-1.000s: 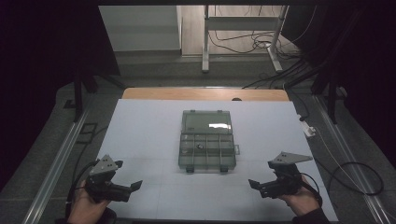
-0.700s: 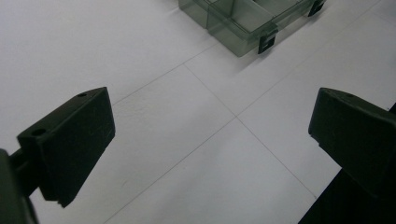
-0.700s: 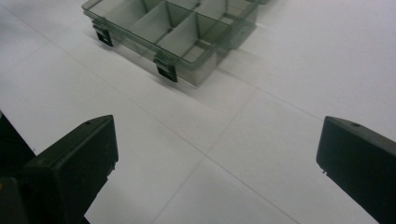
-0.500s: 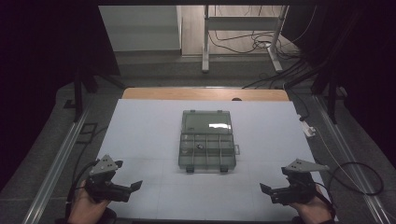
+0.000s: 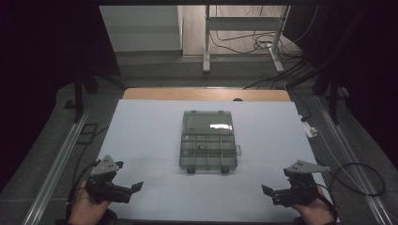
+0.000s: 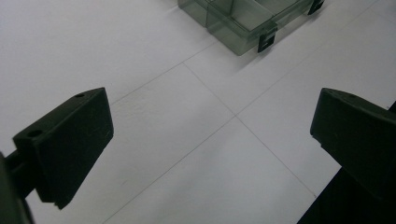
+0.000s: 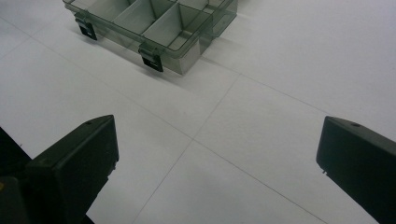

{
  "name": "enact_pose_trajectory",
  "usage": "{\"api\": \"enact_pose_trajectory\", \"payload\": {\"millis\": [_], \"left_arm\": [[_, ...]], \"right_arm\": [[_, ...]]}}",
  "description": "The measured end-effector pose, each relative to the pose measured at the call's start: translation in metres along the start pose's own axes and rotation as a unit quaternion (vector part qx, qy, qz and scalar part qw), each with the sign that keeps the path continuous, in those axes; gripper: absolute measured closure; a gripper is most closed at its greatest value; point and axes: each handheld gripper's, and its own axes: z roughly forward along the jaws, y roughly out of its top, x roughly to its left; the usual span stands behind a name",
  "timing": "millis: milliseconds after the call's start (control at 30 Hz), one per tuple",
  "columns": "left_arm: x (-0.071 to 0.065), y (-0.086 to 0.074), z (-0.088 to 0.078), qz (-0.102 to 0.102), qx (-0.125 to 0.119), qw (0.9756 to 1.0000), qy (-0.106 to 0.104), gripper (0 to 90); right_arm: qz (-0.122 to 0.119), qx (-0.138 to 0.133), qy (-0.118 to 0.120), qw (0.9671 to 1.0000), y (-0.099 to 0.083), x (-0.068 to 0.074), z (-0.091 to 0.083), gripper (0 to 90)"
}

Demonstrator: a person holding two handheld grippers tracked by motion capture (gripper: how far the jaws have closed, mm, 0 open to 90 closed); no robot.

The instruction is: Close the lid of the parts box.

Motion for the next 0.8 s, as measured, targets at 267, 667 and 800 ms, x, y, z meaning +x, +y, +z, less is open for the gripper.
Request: {"api": "enact_pose_trajectory", "payload": {"millis": [267,667,800], "left_arm": [[-0.002,0.007,0.002,0.001,-0.009,0.9999,-0.006,0.0],[-0.001,0.019,0.015,-0.002,-0.014,0.9999,-0.006,0.0],[0.002,0.022,0.022,-0.009,-0.018,0.9998,-0.009,0.0]], "right_arm": [[-0.006,0.002,0.009,0.9999,0.003,0.001,0.001,0.0],[-0.018,-0.003,0.020,0.9996,0.015,0.002,0.008,0.0],[-0.018,-0.003,0.024,0.9995,0.020,0.001,0.013,0.0]]}}
